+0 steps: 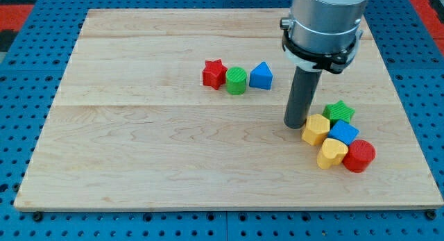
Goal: Move the blue triangle closer to the yellow heart
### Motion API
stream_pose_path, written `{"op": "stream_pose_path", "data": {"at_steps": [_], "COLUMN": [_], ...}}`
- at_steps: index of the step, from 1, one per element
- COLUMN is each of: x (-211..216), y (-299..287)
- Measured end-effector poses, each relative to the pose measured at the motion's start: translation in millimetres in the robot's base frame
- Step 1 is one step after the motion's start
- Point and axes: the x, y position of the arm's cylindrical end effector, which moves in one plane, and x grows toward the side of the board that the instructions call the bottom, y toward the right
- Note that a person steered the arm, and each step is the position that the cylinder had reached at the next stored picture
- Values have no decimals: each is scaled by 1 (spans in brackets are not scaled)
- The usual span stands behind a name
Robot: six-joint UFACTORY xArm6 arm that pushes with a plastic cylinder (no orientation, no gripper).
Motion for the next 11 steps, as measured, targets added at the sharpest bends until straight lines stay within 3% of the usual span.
{"op": "stream_pose_path", "data": {"at_steps": [3,4,6,9,11], "x": [-123,-161,-153,-65,-49], "y": [14,-6,-45,-45,-55]}}
